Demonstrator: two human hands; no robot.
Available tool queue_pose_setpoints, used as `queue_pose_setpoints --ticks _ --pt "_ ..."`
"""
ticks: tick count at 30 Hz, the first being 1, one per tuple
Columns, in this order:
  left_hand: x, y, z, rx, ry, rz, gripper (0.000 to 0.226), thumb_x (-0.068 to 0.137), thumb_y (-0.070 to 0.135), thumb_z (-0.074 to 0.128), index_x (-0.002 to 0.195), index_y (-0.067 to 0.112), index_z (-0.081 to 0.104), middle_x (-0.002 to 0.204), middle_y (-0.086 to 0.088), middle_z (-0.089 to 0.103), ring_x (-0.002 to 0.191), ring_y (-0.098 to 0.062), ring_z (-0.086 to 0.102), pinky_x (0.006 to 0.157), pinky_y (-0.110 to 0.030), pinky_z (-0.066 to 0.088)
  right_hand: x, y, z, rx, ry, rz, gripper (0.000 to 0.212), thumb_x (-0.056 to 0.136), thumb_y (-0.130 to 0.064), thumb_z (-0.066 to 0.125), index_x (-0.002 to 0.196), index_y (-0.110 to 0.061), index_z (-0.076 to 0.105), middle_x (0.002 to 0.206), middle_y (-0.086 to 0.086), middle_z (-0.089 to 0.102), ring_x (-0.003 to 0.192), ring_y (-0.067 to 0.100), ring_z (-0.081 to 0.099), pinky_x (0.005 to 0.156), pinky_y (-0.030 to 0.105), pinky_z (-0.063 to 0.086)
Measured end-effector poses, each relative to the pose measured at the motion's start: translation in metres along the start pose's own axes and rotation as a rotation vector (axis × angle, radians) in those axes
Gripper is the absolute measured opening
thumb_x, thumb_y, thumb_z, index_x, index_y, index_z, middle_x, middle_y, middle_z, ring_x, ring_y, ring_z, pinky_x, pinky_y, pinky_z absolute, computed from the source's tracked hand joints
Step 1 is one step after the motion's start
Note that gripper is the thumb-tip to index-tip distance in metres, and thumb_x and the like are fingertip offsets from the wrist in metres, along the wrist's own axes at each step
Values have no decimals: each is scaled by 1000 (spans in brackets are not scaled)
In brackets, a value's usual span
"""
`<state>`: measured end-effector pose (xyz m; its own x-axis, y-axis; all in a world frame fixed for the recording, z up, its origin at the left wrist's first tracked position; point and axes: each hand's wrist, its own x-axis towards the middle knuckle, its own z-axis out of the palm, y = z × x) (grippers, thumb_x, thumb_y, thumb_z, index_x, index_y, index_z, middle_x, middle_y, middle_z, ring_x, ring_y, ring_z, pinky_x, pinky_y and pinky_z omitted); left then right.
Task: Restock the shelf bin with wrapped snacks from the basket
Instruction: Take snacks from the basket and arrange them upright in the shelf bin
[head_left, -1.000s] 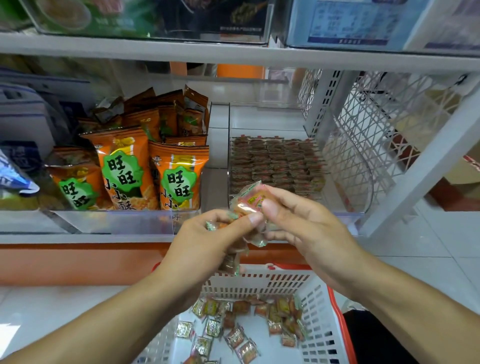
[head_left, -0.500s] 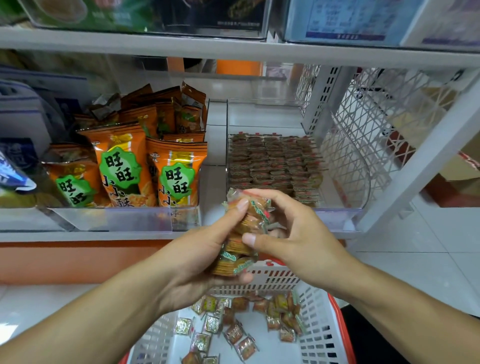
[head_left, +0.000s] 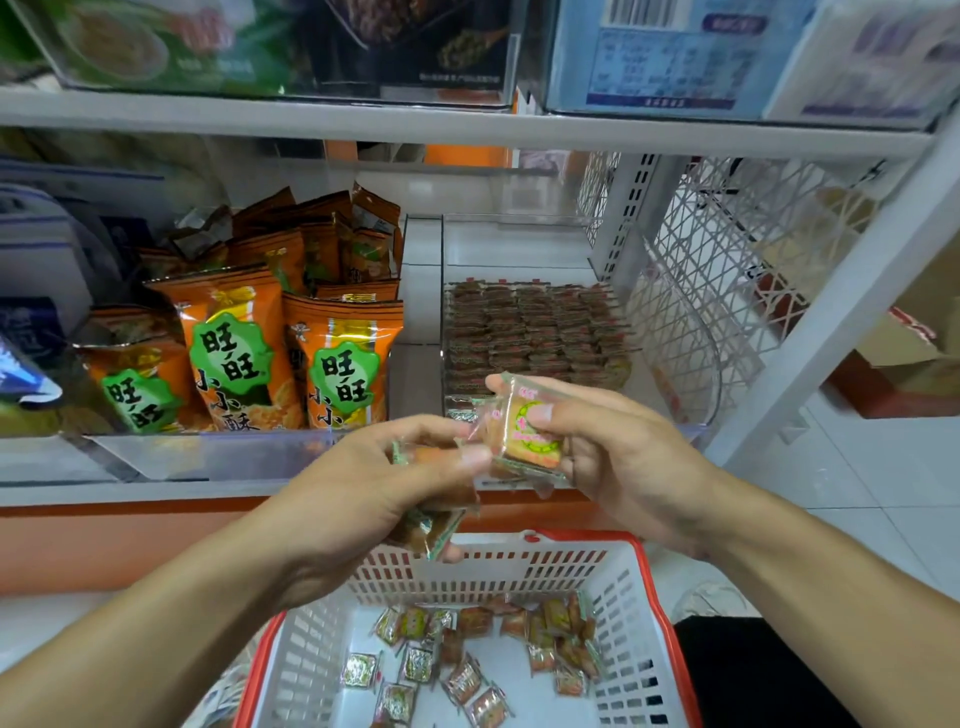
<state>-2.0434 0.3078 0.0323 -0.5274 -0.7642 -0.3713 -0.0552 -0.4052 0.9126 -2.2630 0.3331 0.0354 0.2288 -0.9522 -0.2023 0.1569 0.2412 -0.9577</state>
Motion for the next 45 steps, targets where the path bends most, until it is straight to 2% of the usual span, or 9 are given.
queue_pose_setpoints --ticks 6,12,21,25,29,35,38,42,45 --pt "-3 -5 2 83 24 110 63 55 33 95 114 37 74 101 -16 78 67 -26 69 58 -32 56 -2 -2 2 67 -44 28 46 89 -15 66 134 -21 62 131 13 67 122 36 60 103 43 45" --pt "-3 -9 6 112 154 217 48 63 37 93 108 40 76 90 -17 78 63 -29 64 56 -31 55 0 6 7 196 -30 -17 35 97 -18 54 129 -22 66 129 10 69 110 25 70 82 37 60" --pt "5 -18 10 -18 215 249 35 78 47 74 109 32 79 105 -5 80 82 -21 78 60 -35 61 5 12 2 9 -32 -46 52 93 -19 64 143 -24 51 128 3 70 111 22 69 83 30 59" --pt "7 -21 11 -15 251 286 33 82 47 73 110 32 80 114 -2 77 87 -22 78 64 -35 61 4 13 1 -31 -85 -65 54 98 -20 61 144 -46 46 130 6 68 118 27 66 91 38 57" --pt "9 -22 13 20 251 329 33 87 49 68 114 33 78 117 3 77 98 -18 76 75 -33 61 3 18 4 -115 -12 -96 31 96 -32 60 127 -34 60 122 14 70 118 35 64 98 49 54" --pt "12 -19 12 53 204 343 49 66 55 86 111 37 79 119 0 76 103 -17 75 81 -24 59 3 14 5 128 18 -28 44 94 -27 61 134 -12 51 123 19 70 119 33 64 101 46 54" --pt "13 -16 14 14 140 293 39 70 45 84 108 36 80 116 -4 77 96 -21 77 67 -28 61 2 6 1 167 -26 25 49 97 -27 59 142 -10 50 135 18 63 131 37 54 111 52 44" --pt "17 -15 20 32 94 256 38 68 46 83 105 43 78 103 -2 80 90 -19 78 61 -32 63 -1 -8 -8 108 -72 34 41 98 -24 59 133 -4 62 134 19 63 121 28 60 108 39 48" --pt "22 -16 24 1 154 231 48 60 48 88 106 40 78 102 -2 80 91 -19 78 66 -48 65 -1 -28 -23 -94 133 -53 43 84 -22 74 123 -6 67 119 15 72 105 20 69 99 30 54"
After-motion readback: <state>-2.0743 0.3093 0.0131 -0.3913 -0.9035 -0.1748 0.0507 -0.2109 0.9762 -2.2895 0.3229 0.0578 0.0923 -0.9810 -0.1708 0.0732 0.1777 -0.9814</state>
